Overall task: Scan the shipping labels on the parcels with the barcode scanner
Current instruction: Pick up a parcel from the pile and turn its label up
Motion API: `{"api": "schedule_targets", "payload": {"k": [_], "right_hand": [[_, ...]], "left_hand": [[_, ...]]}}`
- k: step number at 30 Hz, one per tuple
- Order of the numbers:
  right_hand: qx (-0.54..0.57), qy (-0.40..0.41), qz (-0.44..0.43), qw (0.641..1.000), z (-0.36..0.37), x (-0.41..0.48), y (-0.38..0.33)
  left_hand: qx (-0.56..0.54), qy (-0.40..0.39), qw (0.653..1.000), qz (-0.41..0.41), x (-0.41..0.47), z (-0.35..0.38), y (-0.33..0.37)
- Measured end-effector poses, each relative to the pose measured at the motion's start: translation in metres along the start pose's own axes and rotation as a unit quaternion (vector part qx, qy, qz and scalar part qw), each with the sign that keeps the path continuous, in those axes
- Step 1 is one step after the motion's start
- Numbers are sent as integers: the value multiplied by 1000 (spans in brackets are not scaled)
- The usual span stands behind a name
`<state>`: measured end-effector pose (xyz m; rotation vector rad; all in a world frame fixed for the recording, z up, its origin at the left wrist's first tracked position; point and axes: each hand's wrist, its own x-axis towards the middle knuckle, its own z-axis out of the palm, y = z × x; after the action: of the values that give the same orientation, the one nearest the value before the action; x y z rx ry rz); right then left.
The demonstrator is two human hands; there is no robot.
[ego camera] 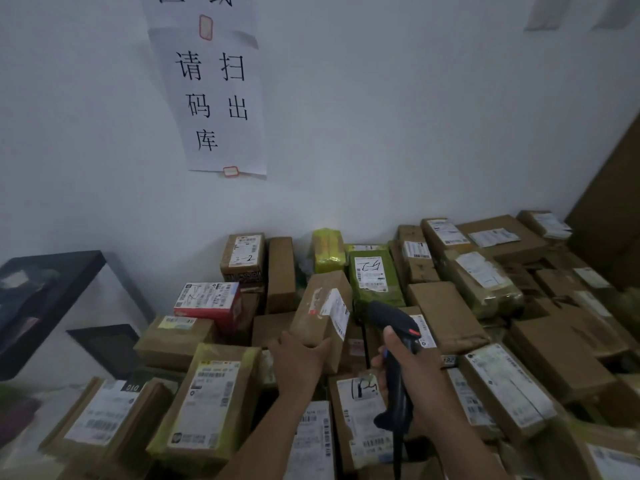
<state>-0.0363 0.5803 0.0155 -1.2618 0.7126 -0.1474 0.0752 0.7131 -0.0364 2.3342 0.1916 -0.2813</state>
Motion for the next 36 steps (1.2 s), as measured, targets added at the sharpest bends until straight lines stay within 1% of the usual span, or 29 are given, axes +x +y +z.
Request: {"api": "schedule_targets", "payload": {"k": [3, 5, 9, 11, 12, 15, 17, 18, 22, 26, 29, 31, 32, 34, 36], "right_hand": [[5, -6, 20, 1000, 1, 14, 5], [8, -10, 16, 1000, 1, 24, 7], [16, -26, 1, 1000, 8, 42, 5], [17, -35, -1, 999, 15, 52, 4], [11, -42, -1, 999, 19, 57, 5], [-29, -58, 6, 998, 34, 71, 8], [-46, -67, 10, 997, 45, 77, 13], [-50, -72, 12, 996, 51, 80, 15], [-68, -87, 43, 993, 64, 91, 27], [-68, -67, 49, 994, 66, 102, 36], [-49, -60, 49, 996, 64, 104, 39], [-40, -59, 53, 996, 61, 106, 40], [-38, -59, 55, 996, 60, 105, 40], [-30, -61, 54, 996, 58, 105, 41], [-20, -61, 51, 997, 57, 104, 41]], "left_hand": [[8, -8, 1000, 6, 11, 18, 8], [16, -29, 999, 21, 14, 27, 7], [4, -123, 986, 108, 20, 39, -4], [13, -149, 978, 143, 21, 36, -10], [31, -139, 978, 150, 23, 32, -15], [59, -74, 981, 170, 34, 18, -36], [85, -65, 979, 175, 44, 9, -51], [102, -76, 978, 162, 48, 6, -57], [165, -75, 972, 148, 65, 6, -73], [235, -112, 955, 141, 81, 16, -77], [293, -158, 930, 154, 95, 21, -77], [338, -189, 905, 177, 104, 19, -73], [347, -201, 897, 188, 108, 16, -73], [347, -211, 892, 197, 111, 12, -74], [359, -206, 885, 215, 111, 10, -78]]}}
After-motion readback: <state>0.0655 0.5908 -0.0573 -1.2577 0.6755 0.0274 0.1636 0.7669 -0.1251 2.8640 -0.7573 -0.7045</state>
